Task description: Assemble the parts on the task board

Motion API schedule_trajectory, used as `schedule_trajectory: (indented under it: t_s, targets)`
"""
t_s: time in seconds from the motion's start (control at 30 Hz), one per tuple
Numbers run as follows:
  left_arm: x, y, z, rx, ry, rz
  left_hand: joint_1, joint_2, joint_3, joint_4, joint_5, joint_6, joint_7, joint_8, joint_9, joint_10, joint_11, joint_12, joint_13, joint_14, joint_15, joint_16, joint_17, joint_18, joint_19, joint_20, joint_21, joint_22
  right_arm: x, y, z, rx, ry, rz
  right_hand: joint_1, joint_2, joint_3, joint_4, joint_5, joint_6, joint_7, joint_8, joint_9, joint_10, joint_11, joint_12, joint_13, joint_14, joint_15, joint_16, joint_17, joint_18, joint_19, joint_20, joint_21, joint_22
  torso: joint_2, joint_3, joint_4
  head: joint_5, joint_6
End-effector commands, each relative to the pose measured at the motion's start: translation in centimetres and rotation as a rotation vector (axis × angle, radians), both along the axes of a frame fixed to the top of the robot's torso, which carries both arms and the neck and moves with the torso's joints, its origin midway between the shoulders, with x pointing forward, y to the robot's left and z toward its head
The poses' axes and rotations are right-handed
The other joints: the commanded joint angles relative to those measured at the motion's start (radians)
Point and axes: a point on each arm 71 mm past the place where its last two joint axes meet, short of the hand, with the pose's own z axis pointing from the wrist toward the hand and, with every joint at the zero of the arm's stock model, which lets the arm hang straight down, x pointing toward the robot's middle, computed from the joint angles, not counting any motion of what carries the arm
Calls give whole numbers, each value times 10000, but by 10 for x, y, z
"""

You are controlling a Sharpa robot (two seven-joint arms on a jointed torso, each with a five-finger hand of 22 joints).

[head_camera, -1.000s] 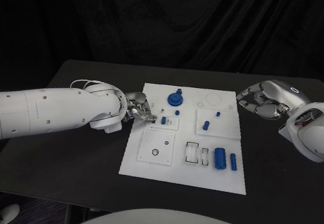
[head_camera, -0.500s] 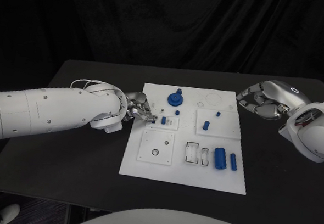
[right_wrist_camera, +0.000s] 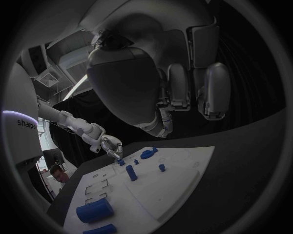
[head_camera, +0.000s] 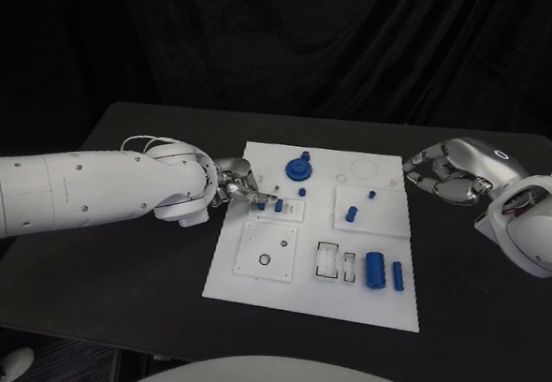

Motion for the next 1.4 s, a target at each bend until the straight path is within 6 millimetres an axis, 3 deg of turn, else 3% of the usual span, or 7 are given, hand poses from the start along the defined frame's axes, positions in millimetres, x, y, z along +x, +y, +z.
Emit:
schedule_trajectory:
  t_s: [0.03,0.23,0.37,0.5,0.57,0.67,1.4]
  targets:
    - [-2,1,-5,218,104,-266,-332,107,-371,13,-78,-10,88,-113,-17,1045,66,35,2631,1074,70,26,2634,-20,-19,56,-65,1904,0,-1,-2,-77,147,-134,-5,57,64,-20,33,-43,-8,-69,-7,1042,-27,23,2608,876,5,-64,2176,185,100,-11,-69,1963,8,-3,5,-14,-1]
    - [-1,3,-5,298,86,-158,-1113,652,-1122,22,-432,44,100,-168,53,1045,81,35,2631,1074,89,26,2634,-22,7,67,-75,1939,0,-1,-3,-89,174,-149,-14,59,68,-21,33,-39,-11,-69,-6,1042,-28,23,2608,877,5,-60,2180,183,103,-13,-64,1965,-1,1,8,-17,-1]
    - [0,4,-5,325,74,-98,-1230,827,-1289,20,-398,79,92,-143,109,1045,77,35,2631,1074,87,26,2634,-25,18,67,-72,1949,0,-1,-3,-91,181,-151,-14,59,68,-21,33,-39,-11,-69,-6,1042,-28,23,2608,877,5,-60,2180,183,103,-13,-64,1965,5,-2,-4,-3,-1]
    - [0,5,-5,294,-18,-14,-1576,1247,-1707,20,-434,115,76,-61,291,1045,63,35,2631,1074,77,26,2634,-25,26,59,-83,1956,-1,-2,-3,-95,191,-154,-18,59,72,-25,34,-34,-16,-68,-5,1042,-31,23,2608,876,3,-67,2174,183,103,-13,-65,1965,2,-4,-6,0,-1]
    - [1,6,-4,222,-124,18,-1704,1543,-1981,25,-671,102,69,-3,450,1045,55,35,2631,1074,76,26,2634,-27,41,49,-76,1964,-1,-2,-3,-98,198,-156,-18,59,72,-25,34,-34,-16,-68,-5,1042,-31,23,2608,876,3,-67,2174,183,103,-13,-65,1965,1,-2,-2,-13,-1]
    - [1,5,-3,115,-257,22,-1796,1767,-2176,18,-884,97,63,40,561,1045,52,35,2631,1074,66,26,2634,-32,54,50,-67,1969,-1,-2,-3,-101,207,-155,-18,59,72,-25,34,-34,-16,-68,-5,1042,-31,23,2608,876,3,-67,2174,183,103,-13,-65,1965,3,-3,0,-5,-1]
    - [2,3,1,-378,-751,-173,-1395,2380,-2791,-3,-601,240,-58,794,726,1045,-48,35,2631,1074,-14,26,2634,-44,104,-20,-24,1990,0,-2,-6,-104,392,-182,-28,59,83,-36,35,-29,-22,-70,-4,1042,-36,23,2608,876,-1,-68,2172,184,103,-16,-70,1964,-1,-2,2,11,-1]
